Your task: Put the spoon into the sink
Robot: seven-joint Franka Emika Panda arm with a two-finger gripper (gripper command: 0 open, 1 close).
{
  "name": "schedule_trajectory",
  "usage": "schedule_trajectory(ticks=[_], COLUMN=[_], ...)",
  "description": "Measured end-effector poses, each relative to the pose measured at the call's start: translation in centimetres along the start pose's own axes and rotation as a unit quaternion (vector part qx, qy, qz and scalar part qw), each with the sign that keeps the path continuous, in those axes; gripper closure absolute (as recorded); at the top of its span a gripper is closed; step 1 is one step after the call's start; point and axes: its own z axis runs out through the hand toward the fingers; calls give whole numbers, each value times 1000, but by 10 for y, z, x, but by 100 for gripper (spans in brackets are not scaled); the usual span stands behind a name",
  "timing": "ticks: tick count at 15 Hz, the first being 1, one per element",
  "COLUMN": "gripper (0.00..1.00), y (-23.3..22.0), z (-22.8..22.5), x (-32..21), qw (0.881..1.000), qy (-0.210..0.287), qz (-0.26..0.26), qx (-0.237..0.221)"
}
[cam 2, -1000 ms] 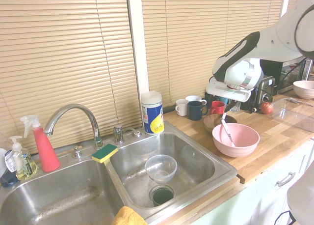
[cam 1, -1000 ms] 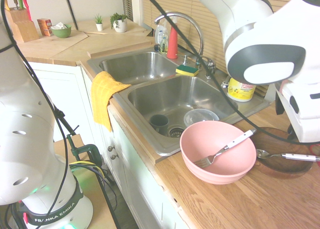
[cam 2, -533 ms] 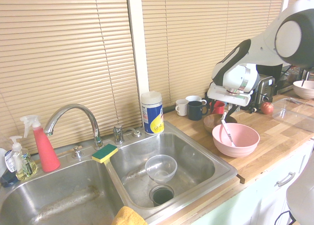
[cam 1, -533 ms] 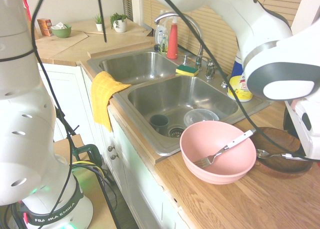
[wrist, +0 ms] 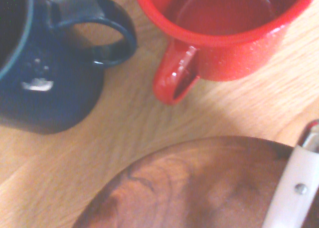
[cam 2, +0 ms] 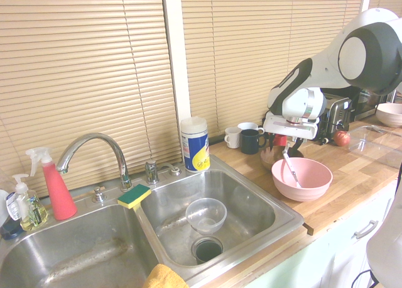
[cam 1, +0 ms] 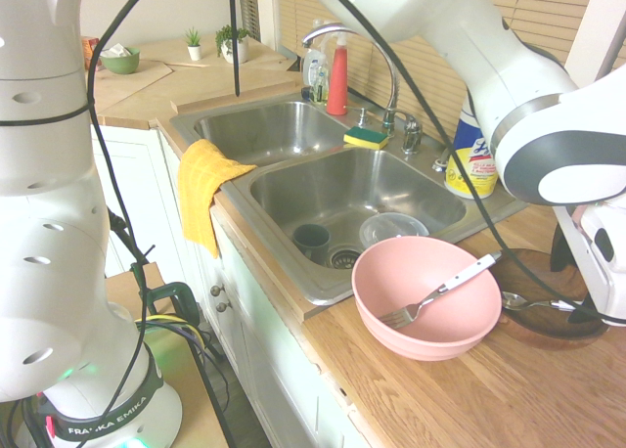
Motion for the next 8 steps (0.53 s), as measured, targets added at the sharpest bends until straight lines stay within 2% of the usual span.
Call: schedule_trajectory(ticks=[8], gripper=[100], y=[-5], z=[14], x=[3], qw=[999], qy=[12], qz=[10], qx=[-30])
